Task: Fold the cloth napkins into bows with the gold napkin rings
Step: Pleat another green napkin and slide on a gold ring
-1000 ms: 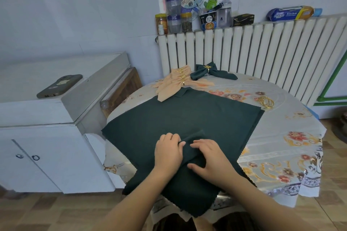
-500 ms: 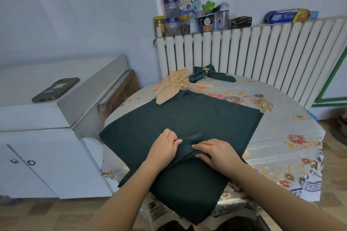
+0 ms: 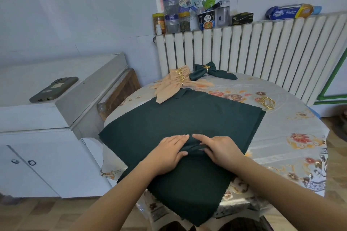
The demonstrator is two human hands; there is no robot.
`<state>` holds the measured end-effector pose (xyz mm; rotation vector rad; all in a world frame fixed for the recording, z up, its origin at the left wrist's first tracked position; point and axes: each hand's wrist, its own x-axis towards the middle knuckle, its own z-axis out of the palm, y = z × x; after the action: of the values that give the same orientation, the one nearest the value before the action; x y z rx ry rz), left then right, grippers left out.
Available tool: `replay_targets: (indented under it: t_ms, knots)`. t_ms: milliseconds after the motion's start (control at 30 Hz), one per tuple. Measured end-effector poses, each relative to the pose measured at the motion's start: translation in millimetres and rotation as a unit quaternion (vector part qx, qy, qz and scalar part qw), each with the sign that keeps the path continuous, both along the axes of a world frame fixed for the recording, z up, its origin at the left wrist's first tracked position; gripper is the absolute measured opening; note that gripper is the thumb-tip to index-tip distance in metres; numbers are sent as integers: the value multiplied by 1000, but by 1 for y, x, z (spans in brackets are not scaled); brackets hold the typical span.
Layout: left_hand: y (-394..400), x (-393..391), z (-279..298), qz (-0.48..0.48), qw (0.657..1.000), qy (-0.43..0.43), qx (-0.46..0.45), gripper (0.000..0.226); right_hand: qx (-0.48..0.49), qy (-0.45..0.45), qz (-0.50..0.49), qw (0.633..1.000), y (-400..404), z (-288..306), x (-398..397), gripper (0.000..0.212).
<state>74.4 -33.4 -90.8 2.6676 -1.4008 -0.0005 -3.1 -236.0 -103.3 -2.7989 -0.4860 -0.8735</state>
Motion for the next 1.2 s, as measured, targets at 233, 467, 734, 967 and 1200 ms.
replay_targets:
  t_ms: [233,467,734,967,1200]
  knots:
    - [-7,10,8,34,996,76,-17,52,-103,-41,95,989,-10,0,16,49]
    - [-2,12,-3,3,999,23,-29,55,-94,2,91,991,-7,-5,22,38]
    - [-16,23,3,88,978,165,-90,40,-20,54,86,995,-6,-7,26,35]
    - [-40,18,6,191,961,163,-119,54,17,66,72,995,3,-3,25,35]
    - [-26,-1,-14,62,992,13,-113,59,97,83,32,991,4,-10,23,21]
